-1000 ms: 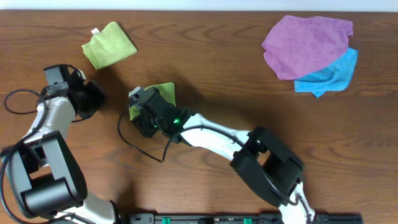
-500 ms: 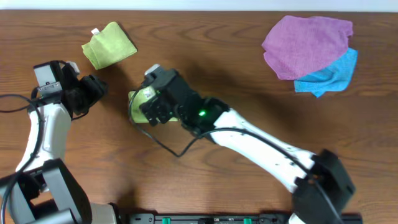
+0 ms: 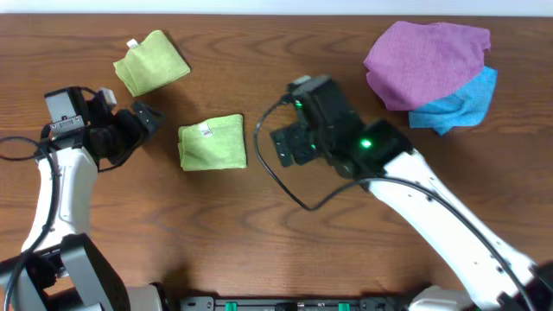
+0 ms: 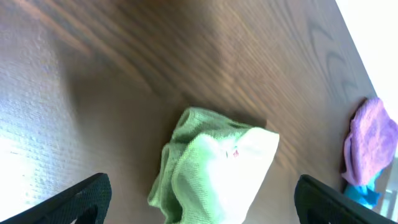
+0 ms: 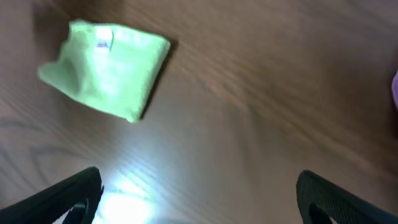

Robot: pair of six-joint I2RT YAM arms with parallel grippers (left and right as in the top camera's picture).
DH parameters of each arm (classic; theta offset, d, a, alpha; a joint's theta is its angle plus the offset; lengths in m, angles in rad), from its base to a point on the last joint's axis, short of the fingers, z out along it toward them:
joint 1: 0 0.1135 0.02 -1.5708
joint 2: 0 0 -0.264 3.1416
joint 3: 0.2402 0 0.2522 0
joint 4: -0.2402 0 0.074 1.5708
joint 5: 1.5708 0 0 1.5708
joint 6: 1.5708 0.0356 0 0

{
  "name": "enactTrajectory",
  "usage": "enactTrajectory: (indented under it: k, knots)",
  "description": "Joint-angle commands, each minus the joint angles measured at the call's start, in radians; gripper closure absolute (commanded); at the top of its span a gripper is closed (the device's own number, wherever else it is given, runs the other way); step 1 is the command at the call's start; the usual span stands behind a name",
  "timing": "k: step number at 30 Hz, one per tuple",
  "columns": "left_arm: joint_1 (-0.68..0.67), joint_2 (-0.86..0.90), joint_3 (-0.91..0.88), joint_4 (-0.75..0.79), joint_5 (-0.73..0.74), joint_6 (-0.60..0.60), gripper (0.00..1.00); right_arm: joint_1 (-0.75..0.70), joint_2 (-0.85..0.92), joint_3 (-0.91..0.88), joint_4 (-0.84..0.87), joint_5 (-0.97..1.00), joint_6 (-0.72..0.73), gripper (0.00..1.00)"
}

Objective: Fold the cloth

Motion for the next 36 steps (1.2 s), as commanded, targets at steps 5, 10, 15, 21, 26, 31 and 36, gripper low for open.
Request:
enactTrajectory:
  k: [5,10,15,21,26,31,36]
  knots:
    - [-0.033,-0.019,0.025,-0.053,0.028,0.003,0.05,-0.016,-0.301,-0.311,0.049,0.034,0.045,0.01]
    - [-0.048,-0.019,0.025,-0.082,0.03,0.003,0.05,-0.041,-0.558,-0.525,0.055,0.064,0.144,0.01]
    - [-0.054,-0.019,0.025,-0.126,0.055,-0.005,0.05,-0.056,-0.829,-0.695,0.035,0.064,0.254,0.01]
    - [-0.054,-0.019,0.024,-0.176,0.085,-0.015,0.05,-0.056,-1.074,-0.766,-0.072,0.135,0.373,0.01]
    - [-0.054,-0.018,0.018,-0.203,0.084,0.005,0.05,-0.056,-1.114,-0.766,-0.077,0.168,0.373,0.01]
    - [-0.055,-0.018,-0.022,-0.182,0.077,0.019,0.05,-0.056,-1.113,-0.766,-0.08,0.167,0.373,0.01]
    - [-0.055,-0.018,-0.148,-0.057,0.082,-0.035,0.05,-0.056,-1.113,-0.766,-0.08,0.167,0.373,0.01]
